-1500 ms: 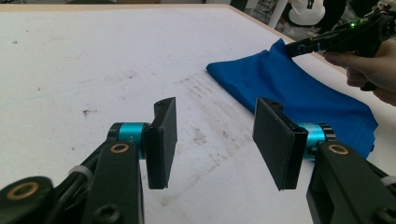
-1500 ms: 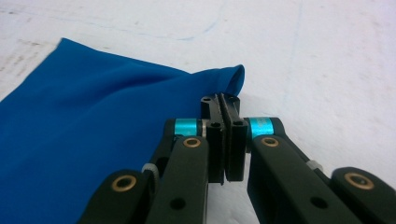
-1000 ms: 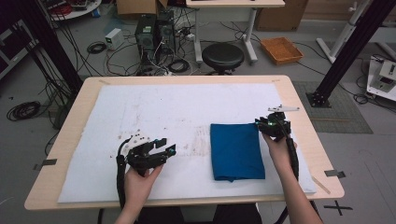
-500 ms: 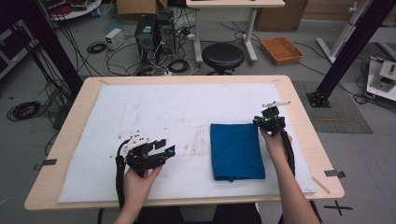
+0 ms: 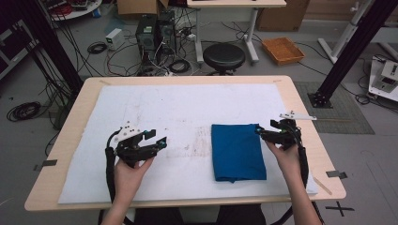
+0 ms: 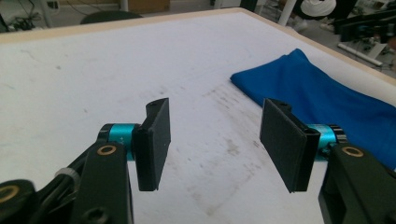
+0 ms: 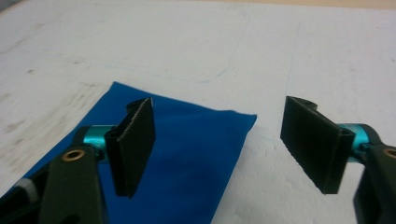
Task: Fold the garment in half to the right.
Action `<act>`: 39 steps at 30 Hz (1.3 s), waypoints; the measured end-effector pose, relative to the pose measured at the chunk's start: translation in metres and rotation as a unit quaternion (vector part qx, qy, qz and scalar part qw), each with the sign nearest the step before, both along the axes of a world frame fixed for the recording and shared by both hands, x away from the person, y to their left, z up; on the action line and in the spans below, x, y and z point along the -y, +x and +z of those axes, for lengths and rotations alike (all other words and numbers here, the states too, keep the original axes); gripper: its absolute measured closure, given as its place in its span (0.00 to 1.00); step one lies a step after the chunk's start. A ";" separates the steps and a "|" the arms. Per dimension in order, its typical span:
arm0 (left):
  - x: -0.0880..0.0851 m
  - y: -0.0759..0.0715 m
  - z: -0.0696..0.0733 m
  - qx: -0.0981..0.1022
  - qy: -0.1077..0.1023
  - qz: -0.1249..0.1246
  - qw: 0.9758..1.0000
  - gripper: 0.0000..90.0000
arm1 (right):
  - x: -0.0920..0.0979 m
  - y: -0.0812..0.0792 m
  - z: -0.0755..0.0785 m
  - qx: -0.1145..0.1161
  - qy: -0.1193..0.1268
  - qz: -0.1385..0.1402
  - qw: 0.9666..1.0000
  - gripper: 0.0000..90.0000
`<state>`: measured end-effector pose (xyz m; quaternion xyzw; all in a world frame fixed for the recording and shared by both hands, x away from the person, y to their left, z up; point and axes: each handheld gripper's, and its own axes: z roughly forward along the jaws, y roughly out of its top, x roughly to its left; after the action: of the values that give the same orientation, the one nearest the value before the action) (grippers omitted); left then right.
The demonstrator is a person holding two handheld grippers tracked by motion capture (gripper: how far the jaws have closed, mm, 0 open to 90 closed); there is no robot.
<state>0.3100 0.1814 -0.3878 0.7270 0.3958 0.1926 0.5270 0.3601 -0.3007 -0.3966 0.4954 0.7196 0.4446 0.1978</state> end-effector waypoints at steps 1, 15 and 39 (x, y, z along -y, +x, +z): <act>-0.001 0.001 0.002 0.004 0.002 0.002 1.000 0.48 | 0.002 -0.005 0.001 0.005 0.001 0.001 1.000 0.27; -0.010 0.004 0.000 0.030 0.011 0.003 0.999 0.45 | 0.035 -0.032 -0.003 0.010 0.023 0.007 1.000 0.24; -0.015 -0.001 0.001 0.030 0.005 0.006 1.000 0.44 | 0.038 -0.031 -0.002 0.014 0.024 0.009 1.000 0.27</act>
<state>0.3094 0.1961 -0.3864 0.7211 0.3833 0.2195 0.5337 0.3295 -0.3383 -0.3990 0.4868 0.7106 0.4703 0.1923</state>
